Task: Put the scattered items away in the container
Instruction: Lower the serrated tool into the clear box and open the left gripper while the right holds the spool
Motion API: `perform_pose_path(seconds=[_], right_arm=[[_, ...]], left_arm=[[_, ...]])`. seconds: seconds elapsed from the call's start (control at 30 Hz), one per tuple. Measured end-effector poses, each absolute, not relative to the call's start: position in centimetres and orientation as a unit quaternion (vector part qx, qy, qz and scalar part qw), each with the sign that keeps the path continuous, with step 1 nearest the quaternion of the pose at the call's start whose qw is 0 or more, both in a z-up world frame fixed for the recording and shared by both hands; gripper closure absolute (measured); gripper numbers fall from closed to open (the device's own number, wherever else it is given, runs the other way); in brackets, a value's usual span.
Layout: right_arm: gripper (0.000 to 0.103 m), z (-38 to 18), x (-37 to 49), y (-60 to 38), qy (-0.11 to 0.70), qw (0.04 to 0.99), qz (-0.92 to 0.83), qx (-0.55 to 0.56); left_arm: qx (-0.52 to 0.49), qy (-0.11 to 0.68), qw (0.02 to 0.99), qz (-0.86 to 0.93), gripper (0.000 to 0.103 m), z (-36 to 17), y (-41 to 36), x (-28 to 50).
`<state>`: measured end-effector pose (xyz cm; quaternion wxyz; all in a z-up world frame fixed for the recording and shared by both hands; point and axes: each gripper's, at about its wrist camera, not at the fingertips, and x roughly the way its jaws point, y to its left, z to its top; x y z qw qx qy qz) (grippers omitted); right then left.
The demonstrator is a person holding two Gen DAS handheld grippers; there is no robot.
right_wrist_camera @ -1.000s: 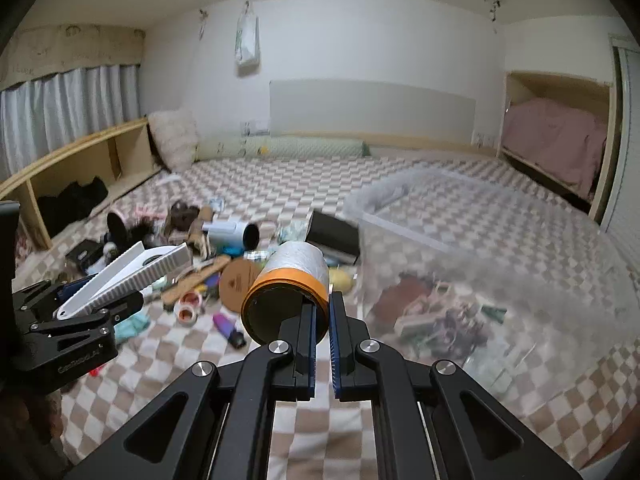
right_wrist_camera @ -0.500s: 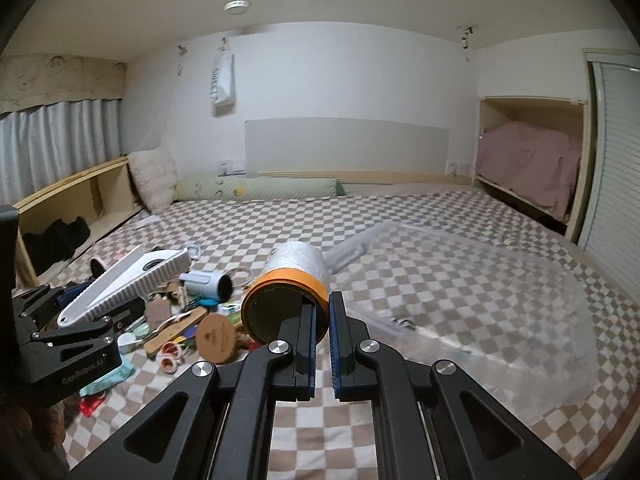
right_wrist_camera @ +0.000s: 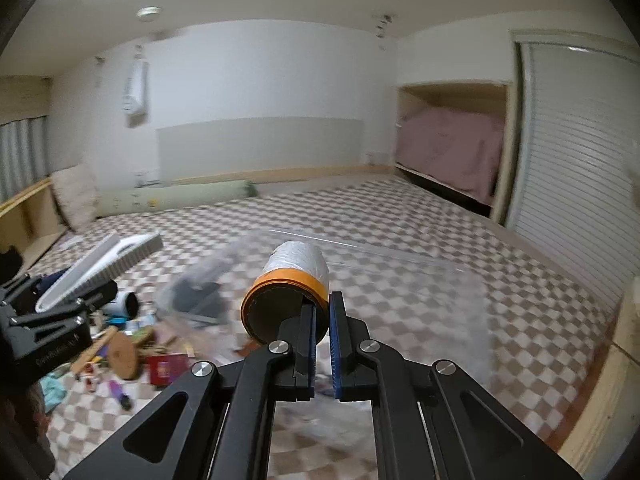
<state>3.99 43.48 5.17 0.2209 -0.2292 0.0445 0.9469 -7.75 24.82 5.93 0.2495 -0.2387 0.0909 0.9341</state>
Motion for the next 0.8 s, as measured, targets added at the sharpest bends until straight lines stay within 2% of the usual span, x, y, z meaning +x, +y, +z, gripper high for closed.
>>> perform_pose_path(seconds=[0.2,0.43,0.8], right_arm=[[0.097,3.4,2.7,46.9,0.057,0.249,0.929,-0.267],[0.097,1.1,0.1,49.1,0.067,0.26,0.91,-0.316],[0.097,-1.8,-2.8,50.6,0.084,0.266,0.877,-0.391]], left_arm=[[-0.256,0.102,0.281,0.919,0.042,5.1,29.8,-9.9],[-0.296,0.146,0.294,0.897,0.042,1.7,35.3,-11.9],[-0.348,0.183,0.293,0.871,0.042,-1.1,38.1,-13.8]])
